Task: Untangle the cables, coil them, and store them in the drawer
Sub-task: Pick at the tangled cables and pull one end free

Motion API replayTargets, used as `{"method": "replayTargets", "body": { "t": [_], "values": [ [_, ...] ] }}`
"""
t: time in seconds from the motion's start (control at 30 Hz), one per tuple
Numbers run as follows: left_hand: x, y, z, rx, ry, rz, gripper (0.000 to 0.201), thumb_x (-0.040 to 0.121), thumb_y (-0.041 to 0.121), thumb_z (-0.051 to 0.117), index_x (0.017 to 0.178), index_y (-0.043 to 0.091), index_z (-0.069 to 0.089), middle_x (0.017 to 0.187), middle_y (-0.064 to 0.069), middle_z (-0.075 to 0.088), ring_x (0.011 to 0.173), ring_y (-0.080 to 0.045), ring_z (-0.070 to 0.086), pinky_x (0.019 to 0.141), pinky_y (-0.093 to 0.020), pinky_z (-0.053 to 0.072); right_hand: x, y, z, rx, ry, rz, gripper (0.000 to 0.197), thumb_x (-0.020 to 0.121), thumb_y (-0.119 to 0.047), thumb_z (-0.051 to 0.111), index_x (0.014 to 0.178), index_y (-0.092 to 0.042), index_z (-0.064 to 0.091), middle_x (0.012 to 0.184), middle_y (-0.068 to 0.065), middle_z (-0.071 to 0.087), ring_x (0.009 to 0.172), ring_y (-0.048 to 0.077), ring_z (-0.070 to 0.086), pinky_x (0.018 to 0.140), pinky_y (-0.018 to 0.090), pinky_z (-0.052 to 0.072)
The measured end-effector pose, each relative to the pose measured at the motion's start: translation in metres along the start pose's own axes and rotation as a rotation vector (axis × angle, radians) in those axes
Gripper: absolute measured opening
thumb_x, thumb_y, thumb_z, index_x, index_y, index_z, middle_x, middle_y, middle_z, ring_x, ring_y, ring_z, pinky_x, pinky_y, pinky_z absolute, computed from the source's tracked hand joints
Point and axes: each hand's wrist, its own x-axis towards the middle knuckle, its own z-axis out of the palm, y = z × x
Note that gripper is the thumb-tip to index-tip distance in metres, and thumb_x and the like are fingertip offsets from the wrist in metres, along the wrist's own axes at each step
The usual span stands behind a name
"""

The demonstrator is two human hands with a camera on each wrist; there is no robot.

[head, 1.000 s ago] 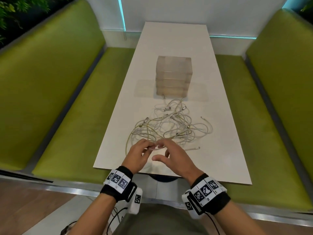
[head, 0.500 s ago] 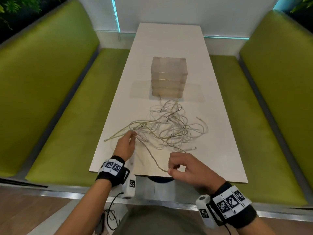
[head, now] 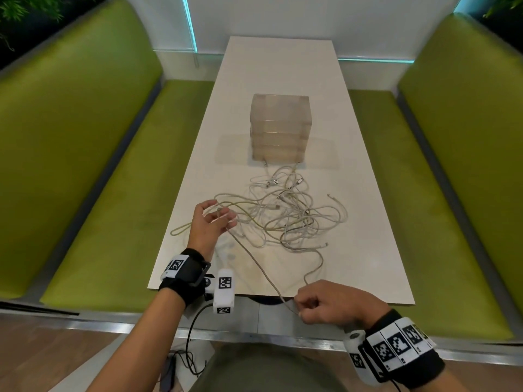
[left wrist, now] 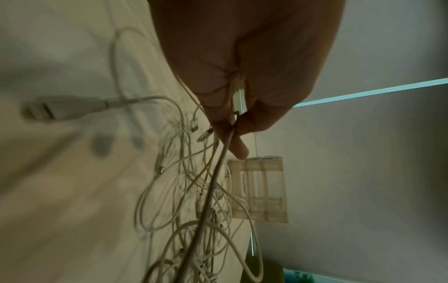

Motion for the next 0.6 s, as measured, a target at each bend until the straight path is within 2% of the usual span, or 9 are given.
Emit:
{"method": "replayTargets", "body": {
  "t": [0.13, 0.23, 0.33, 0.4, 0.47, 0.53, 0.6],
  "values": [
    [0.006, 0.002, -0.004, -0.037, 0.085, 0.007, 0.048, 0.086, -0.015, 0.054, 0.121, 0.012, 0.037, 0.099, -0.015, 0.057, 0.082, -0.021, 0.062, 0.068, -0.028, 0.057, -0.008, 0.007, 0.001, 0.034, -0.017, 0.088, 0.016, 0.079, -0.024, 0.058, 0.066, -0.016, 0.052, 0.070, 0.000, 0.050, 0.062, 0.008, 0.041, 0.063, 0.028, 0.035],
    [0.012, 0.001, -0.010, -0.015, 0.124, -0.011, 0.054, 0.084, -0.015, 0.057, 0.123, 0.015, 0.035, 0.099, -0.013, 0.057, 0.079, -0.020, 0.061, 0.061, -0.028, 0.056, -0.015, 0.011, -0.002, 0.073, 0.003, 0.116, 0.016, 0.080, -0.022, 0.058, 0.070, -0.010, 0.053, 0.068, -0.001, 0.049, 0.058, 0.004, 0.040, 0.059, 0.023, 0.035],
    [0.017, -0.003, -0.010, 0.132, 0.135, 0.015, 0.057, 0.084, -0.020, 0.048, 0.126, 0.016, 0.036, 0.103, -0.010, 0.055, 0.084, -0.017, 0.059, 0.063, -0.027, 0.056, -0.016, 0.017, -0.004, 0.034, 0.052, 0.128, 0.018, 0.082, -0.024, 0.057, 0.073, -0.008, 0.054, 0.071, -0.001, 0.051, 0.060, 0.004, 0.041, 0.061, 0.024, 0.036],
    [0.018, -0.004, -0.008, 0.258, 0.089, 0.035, 0.064, 0.081, -0.024, 0.042, 0.131, 0.016, 0.035, 0.103, -0.007, 0.055, 0.088, -0.018, 0.057, 0.065, -0.027, 0.056, -0.013, 0.022, -0.004, -0.061, 0.139, 0.113, 0.019, 0.085, -0.028, 0.056, 0.074, -0.014, 0.054, 0.079, -0.002, 0.054, 0.066, 0.005, 0.043, 0.065, 0.024, 0.037],
    [0.015, -0.003, -0.006, 0.360, -0.024, 0.033, 0.067, 0.083, -0.021, 0.043, 0.136, 0.019, 0.034, 0.102, -0.007, 0.057, 0.086, -0.019, 0.060, 0.063, -0.028, 0.057, -0.007, 0.024, -0.003, -0.087, 0.277, 0.088, 0.018, 0.090, -0.032, 0.054, 0.079, -0.019, 0.055, 0.085, -0.005, 0.055, 0.072, 0.004, 0.047, 0.069, 0.023, 0.040],
    [0.009, -0.001, -0.001, 0.443, -0.156, 0.026, 0.052, 0.090, -0.007, 0.052, 0.132, 0.021, 0.044, 0.098, -0.011, 0.060, 0.077, -0.021, 0.064, 0.056, -0.030, 0.057, 0.000, 0.021, -0.003, -0.011, 0.446, 0.049, 0.019, 0.092, -0.035, 0.054, 0.083, -0.020, 0.058, 0.086, -0.007, 0.057, 0.075, 0.005, 0.051, 0.072, 0.024, 0.044],
    [0.003, -0.001, 0.006, 0.519, -0.247, 0.034, 0.033, 0.092, 0.004, 0.056, 0.119, 0.022, 0.058, 0.088, -0.014, 0.062, 0.067, -0.023, 0.063, 0.050, -0.029, 0.054, 0.012, 0.015, -0.003, 0.112, 0.581, 0.006, 0.017, 0.091, -0.035, 0.056, 0.083, -0.020, 0.058, 0.079, -0.010, 0.057, 0.070, 0.004, 0.050, 0.066, 0.021, 0.043]
  ]
}}
